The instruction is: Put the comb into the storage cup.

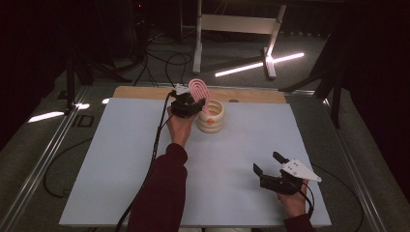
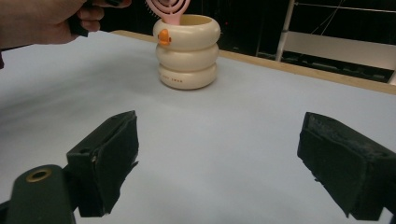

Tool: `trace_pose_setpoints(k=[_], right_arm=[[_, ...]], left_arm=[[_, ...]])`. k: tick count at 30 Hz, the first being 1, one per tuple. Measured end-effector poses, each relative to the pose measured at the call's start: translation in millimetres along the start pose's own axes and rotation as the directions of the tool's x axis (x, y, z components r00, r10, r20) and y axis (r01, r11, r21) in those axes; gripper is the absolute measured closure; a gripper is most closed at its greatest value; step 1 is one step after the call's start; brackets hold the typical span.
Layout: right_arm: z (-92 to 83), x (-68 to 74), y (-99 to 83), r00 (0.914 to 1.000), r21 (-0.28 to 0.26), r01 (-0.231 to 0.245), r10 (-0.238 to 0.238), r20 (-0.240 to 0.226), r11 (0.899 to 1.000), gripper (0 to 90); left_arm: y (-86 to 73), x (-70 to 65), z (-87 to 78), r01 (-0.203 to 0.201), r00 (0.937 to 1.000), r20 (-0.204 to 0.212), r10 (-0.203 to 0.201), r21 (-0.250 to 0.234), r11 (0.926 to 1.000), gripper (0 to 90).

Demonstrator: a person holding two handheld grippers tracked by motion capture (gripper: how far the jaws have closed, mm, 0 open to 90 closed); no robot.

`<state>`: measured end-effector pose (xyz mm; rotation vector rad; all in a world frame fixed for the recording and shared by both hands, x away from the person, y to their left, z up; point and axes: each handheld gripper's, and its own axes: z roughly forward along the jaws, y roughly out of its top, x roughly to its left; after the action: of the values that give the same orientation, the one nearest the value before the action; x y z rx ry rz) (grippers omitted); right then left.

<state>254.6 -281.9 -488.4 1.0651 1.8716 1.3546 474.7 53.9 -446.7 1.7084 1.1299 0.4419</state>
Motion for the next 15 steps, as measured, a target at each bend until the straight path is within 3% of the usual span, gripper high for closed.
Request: trace_pose_setpoints(k=[8,15], right_arm=[[0.7,0.3,-0.4,1.0000,0.001,0.003,-0.003,-0.001,1.000,12.2],[0.9,0.9,-0.4,1.0000,0.000,0.002,-0.002,-0.004,1.000,12.2]], left_arm=[[-1.1,-3.0,-2.4,-0.052,0.9985,-0.018,0.052,0.015,0.9985,52.0],[-4.1,1.9,-6.3,-0.041,0.9988,-0.026,0.041,0.008,0.9991,47.6]])
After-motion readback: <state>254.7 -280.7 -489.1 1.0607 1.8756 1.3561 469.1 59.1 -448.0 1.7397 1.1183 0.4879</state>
